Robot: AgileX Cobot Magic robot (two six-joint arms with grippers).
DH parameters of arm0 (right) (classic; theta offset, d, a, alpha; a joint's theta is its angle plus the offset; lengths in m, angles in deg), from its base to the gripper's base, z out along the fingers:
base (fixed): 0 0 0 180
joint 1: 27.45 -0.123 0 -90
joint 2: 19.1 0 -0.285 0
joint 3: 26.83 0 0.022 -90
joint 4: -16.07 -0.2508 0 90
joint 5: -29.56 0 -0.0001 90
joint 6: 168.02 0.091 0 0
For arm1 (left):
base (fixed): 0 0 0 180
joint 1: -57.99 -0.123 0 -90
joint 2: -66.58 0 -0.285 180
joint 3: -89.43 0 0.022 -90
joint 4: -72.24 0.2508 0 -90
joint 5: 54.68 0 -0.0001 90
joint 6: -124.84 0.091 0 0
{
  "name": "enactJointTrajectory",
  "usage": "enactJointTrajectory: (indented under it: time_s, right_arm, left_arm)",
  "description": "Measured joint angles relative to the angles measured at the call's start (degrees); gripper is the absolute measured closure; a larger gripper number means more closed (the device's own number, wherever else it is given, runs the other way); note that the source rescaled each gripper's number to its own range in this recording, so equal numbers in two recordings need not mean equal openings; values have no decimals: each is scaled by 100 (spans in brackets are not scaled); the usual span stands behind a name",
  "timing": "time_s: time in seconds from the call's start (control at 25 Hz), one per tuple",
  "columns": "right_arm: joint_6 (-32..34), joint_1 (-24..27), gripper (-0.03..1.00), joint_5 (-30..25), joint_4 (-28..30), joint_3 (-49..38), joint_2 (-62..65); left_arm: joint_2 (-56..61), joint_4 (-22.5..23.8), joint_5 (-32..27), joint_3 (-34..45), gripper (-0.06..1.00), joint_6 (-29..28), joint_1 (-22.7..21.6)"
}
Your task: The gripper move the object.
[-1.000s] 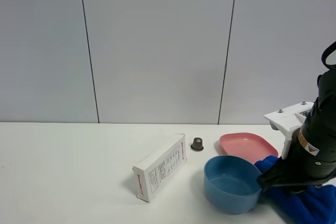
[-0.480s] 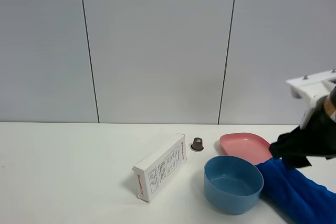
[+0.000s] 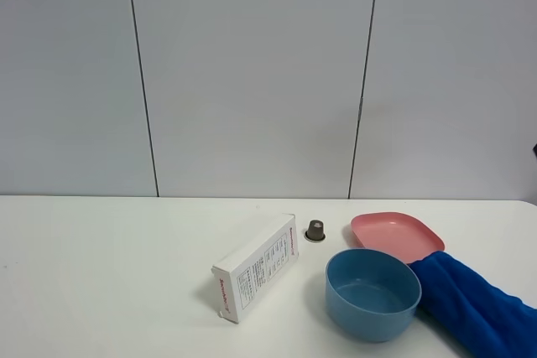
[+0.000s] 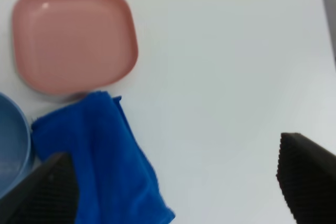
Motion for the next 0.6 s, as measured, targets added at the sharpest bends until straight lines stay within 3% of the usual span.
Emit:
enactJointTrajectory:
  time_s: [0.28,0.4,0.6]
  right_arm:
    - [-1419,140,7,-419,-1444,80,1288]
    - [-1978,598,7,-662,-1975,174,1645]
    - [-3021,1845,7,-778,-2737,182,2316]
  left_arm:
    - [0,0,0,0,-6,0,0]
    - [0,0,0,0,-6,0,0]
    - [0,0,0,0,-6,0,0]
